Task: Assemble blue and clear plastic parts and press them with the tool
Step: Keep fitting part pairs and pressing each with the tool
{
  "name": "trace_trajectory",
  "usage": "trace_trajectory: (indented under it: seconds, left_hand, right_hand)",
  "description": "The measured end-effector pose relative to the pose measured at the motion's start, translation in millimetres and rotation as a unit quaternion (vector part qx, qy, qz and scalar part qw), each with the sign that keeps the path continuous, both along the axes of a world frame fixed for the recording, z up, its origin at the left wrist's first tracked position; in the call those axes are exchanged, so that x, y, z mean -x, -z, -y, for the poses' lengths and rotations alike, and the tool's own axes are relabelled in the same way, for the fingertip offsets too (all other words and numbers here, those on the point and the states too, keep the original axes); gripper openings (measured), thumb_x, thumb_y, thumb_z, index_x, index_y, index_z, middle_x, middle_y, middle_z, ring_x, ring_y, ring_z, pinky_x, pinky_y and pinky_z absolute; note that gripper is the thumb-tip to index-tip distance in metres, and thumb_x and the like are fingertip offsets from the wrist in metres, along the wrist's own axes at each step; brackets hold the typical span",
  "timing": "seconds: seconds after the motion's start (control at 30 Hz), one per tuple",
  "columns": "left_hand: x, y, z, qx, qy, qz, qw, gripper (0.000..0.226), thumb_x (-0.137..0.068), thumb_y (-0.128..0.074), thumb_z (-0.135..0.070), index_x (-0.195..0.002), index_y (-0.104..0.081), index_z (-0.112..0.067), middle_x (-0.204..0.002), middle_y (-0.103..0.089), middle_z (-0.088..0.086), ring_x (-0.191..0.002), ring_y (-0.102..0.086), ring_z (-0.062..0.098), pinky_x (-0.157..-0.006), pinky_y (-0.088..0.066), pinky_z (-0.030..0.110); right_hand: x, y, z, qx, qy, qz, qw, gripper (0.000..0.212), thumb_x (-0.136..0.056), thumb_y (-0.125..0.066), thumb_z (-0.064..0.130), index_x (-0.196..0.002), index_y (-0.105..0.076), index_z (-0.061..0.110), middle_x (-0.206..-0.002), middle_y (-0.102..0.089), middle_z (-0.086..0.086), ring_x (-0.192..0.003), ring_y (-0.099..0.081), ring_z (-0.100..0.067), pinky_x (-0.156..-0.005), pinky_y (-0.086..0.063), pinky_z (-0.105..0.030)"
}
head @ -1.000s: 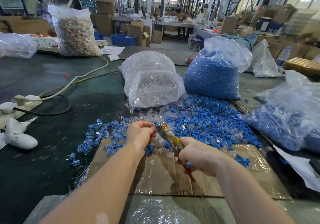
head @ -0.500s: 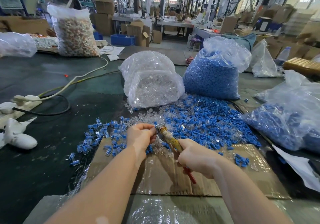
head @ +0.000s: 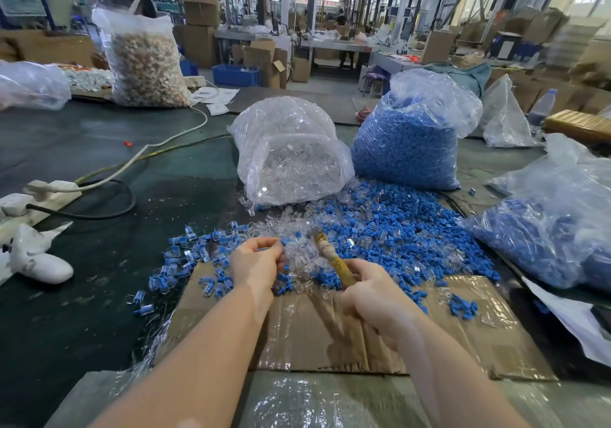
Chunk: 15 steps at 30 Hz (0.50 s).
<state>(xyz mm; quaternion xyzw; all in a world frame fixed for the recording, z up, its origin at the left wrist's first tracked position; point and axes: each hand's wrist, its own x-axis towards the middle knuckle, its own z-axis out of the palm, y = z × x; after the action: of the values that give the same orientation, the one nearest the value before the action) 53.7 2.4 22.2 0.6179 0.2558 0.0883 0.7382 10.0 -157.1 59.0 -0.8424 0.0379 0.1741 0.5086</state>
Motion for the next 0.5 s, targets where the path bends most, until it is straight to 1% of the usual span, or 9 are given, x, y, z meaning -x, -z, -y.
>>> trace_trajectory:
  seconds: [0.03,0.07,0.1,0.13,0.2,0.27,0.37,0.4,0.5]
  left_hand:
    - [2,0,-4,-0.037,-0.013,0.003,0.999,0.010,-0.086,-0.060,-0.003,-0.086,-0.064,-0.012,-0.067,-0.061,0.002,-0.055,-0.056,0.011,-0.056,-0.051,0.027]
    - [3,0,-9,-0.094,-0.024,0.007,0.995,0.009,-0.088,-0.060,-0.005,-0.090,-0.065,-0.012,-0.069,-0.061,0.000,-0.056,-0.055,0.011,-0.056,-0.050,0.028]
    - [5,0,-15,-0.166,-0.033,0.008,0.985,0.011,-0.089,-0.058,-0.008,-0.094,-0.066,-0.013,-0.072,-0.060,-0.004,-0.058,-0.055,0.009,-0.054,-0.049,0.027]
    - [6,0,-21,-0.237,-0.039,0.009,0.971,0.013,-0.091,-0.057,-0.011,-0.098,-0.067,-0.015,-0.076,-0.061,-0.006,-0.059,-0.053,0.008,-0.050,-0.044,0.023]
    - [8,1,-34,-0.339,-0.047,0.012,0.940,0.019,-0.093,-0.052,-0.013,-0.103,-0.068,-0.017,-0.091,-0.062,-0.003,-0.060,-0.048,0.007,-0.049,-0.033,0.018]
    - [8,5,-47,-0.407,-0.055,0.015,0.912,0.023,-0.095,-0.049,-0.013,-0.107,-0.068,-0.015,-0.099,-0.054,0.002,-0.074,-0.050,0.013,-0.061,-0.037,0.020]
    - [8,12,-62,-0.491,-0.060,-0.022,0.869,0.025,-0.095,-0.049,-0.015,-0.108,-0.070,-0.016,-0.104,-0.056,0.009,-0.093,-0.051,0.027,-0.082,-0.044,0.040]
    - [8,14,-65,-0.510,-0.058,-0.042,0.857,0.025,-0.095,-0.049,-0.016,-0.109,-0.070,-0.018,-0.107,-0.057,0.009,-0.095,-0.050,0.028,-0.085,-0.043,0.043]
    - [12,17,-66,-0.540,-0.043,-0.096,0.835,0.026,-0.096,-0.048,-0.020,-0.114,-0.067,-0.025,-0.113,-0.055,0.004,-0.102,-0.045,0.025,-0.089,-0.036,0.041]
  right_hand:
    - [-4,4,2,0.019,0.031,0.028,0.999,0.047,-0.075,-0.049,-0.010,-0.115,-0.050,0.013,-0.089,-0.050,-0.006,-0.062,-0.051,-0.015,-0.053,-0.044,-0.028]
    - [-8,9,5,0.072,0.059,0.061,0.994,0.048,-0.075,-0.051,-0.006,-0.119,-0.049,0.013,-0.097,-0.051,-0.007,-0.076,-0.055,-0.021,-0.065,-0.050,-0.033]
    - [-12,13,10,0.145,0.082,0.086,0.982,0.051,-0.075,-0.055,-0.001,-0.123,-0.048,0.015,-0.106,-0.051,-0.009,-0.091,-0.055,-0.026,-0.079,-0.050,-0.041]
    - [-15,17,15,0.217,0.101,0.101,0.966,0.055,-0.076,-0.059,0.006,-0.128,-0.046,0.017,-0.114,-0.049,-0.010,-0.104,-0.050,-0.028,-0.090,-0.046,-0.045]
    - [-19,24,27,0.319,0.126,0.112,0.933,0.063,-0.080,-0.066,0.025,-0.136,-0.039,0.021,-0.125,-0.046,-0.010,-0.117,-0.041,-0.028,-0.100,-0.036,-0.045]
    - [-21,31,37,0.381,0.141,0.122,0.906,0.068,-0.081,-0.066,0.043,-0.138,-0.037,0.022,-0.129,-0.045,-0.010,-0.121,-0.039,-0.028,-0.101,-0.033,-0.044]
    - [-25,44,50,0.432,0.148,0.133,0.880,0.071,-0.082,-0.061,0.054,-0.139,-0.035,0.022,-0.131,-0.043,-0.012,-0.122,-0.038,-0.029,-0.100,-0.033,-0.043]
    - [-26,47,53,0.447,0.143,0.136,0.873,0.071,-0.082,-0.059,0.056,-0.139,-0.034,0.022,-0.131,-0.043,-0.012,-0.122,-0.038,-0.029,-0.099,-0.033,-0.042]
    - [-27,53,58,0.477,0.130,0.142,0.857,0.073,-0.083,-0.054,0.061,-0.141,-0.031,0.022,-0.132,-0.042,-0.012,-0.122,-0.038,-0.028,-0.098,-0.034,-0.040]
